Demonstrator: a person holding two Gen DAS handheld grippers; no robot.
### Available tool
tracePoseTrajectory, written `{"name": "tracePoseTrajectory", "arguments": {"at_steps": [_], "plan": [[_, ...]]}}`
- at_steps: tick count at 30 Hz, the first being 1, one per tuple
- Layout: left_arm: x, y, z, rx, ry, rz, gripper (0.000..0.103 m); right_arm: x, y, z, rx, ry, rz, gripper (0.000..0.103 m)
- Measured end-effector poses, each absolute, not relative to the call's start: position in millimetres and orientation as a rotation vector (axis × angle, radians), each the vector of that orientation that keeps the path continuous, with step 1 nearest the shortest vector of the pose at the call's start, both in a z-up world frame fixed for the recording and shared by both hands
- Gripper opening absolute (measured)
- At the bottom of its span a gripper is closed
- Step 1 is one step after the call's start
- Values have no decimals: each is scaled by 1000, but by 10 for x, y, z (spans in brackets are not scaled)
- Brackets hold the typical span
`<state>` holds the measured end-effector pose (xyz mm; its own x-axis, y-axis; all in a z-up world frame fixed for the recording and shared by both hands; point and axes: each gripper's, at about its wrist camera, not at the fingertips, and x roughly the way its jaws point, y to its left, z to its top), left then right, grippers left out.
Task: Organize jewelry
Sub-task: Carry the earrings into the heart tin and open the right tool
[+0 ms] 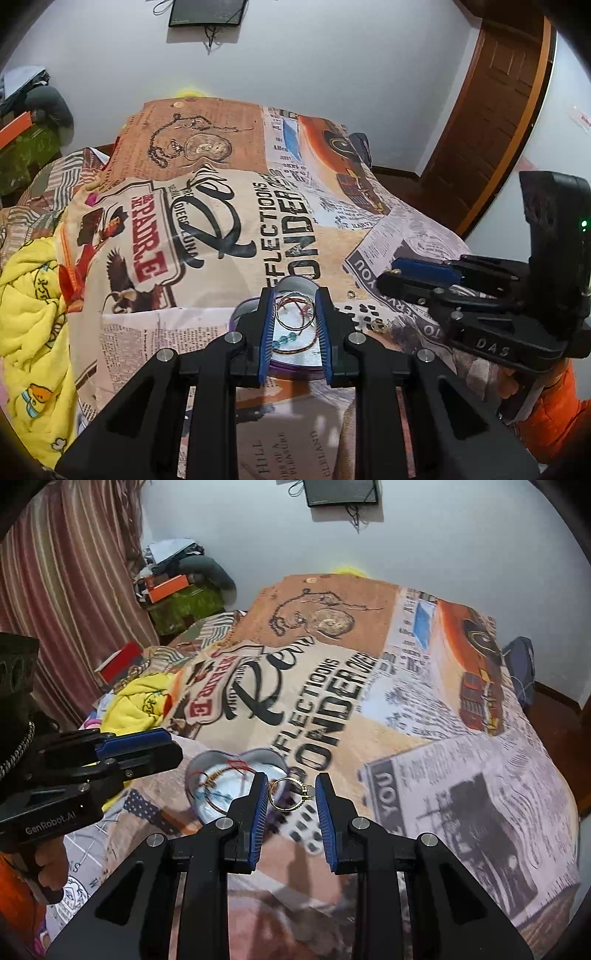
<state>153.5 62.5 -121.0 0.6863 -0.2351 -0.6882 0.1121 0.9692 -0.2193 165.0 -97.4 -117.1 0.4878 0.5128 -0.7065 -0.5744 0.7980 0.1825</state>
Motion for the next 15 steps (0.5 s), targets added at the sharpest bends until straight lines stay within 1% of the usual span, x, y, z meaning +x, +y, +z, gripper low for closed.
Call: {"name": "tracePoseTrajectory", "arguments": {"at_steps": [15], "plan": [[1665,720,-1498,-206,862,-223,21,1646,-556,-1488,-162,912,742,24]]}}
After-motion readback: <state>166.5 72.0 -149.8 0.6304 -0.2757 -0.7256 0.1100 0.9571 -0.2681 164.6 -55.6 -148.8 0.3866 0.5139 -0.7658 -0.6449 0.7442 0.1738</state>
